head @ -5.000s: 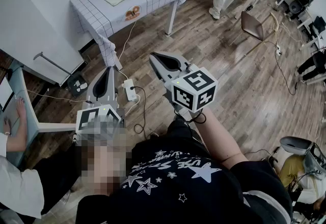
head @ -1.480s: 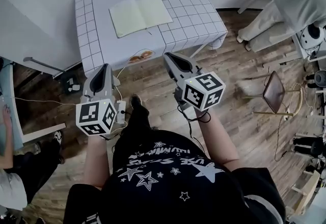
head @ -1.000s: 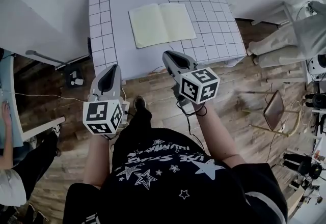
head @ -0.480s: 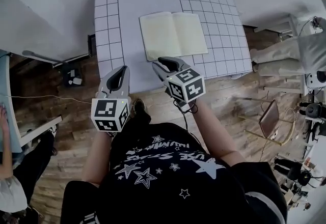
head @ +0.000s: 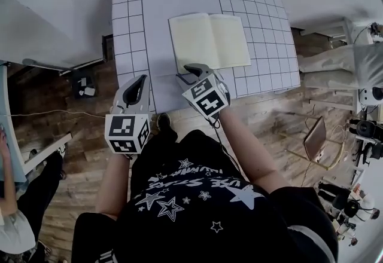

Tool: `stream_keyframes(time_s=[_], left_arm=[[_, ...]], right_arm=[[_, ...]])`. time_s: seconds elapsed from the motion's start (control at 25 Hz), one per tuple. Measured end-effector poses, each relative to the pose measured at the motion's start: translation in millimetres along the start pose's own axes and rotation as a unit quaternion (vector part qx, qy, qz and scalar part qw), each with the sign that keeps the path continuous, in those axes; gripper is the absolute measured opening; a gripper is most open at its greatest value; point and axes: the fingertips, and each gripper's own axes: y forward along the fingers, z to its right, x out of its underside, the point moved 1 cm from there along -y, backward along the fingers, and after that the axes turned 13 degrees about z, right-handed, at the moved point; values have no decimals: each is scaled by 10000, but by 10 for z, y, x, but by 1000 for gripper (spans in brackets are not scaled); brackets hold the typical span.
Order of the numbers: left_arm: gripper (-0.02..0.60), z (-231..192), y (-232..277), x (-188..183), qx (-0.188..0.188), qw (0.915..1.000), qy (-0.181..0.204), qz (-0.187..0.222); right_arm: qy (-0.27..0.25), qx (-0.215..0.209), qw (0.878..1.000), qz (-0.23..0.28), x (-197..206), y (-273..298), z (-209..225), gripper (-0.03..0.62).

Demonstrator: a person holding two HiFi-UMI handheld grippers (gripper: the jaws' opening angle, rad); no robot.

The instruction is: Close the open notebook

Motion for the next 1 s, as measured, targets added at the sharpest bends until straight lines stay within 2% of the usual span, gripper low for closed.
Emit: stream_keyframes(time_s=[0.16,0.32,0.4,0.52,0.64,0.8,1.0], left_arm=[[8,-86,37,3,-41,10000,-9,16],[8,-133,54,-19,-83,10000,-25,50],[8,-132,51,-29,-89,9999,-40,63],[8,-125,54,-37,-79,9999,-34,69],[8,-112,56,-44,-60,10000,2,63],[8,-68,36,-67,-48,9999,70,59],[8,65,14,-134,-36,9996,258,58]], right_arm=[[-318,3,9988,-380,66,89,-25,141],[-293,-27,9983,-495,72,108,-20,138],[-200,-51,9986,-490,70,107,0,83],[-134,-121,9987,-473,56,108,3,60],[-134,-81,9990,-421,35,108,8,29],[-46,-41,9996,-284,-3,65,23,23],[235,-3,9995,220,-217,-142,59,23]])
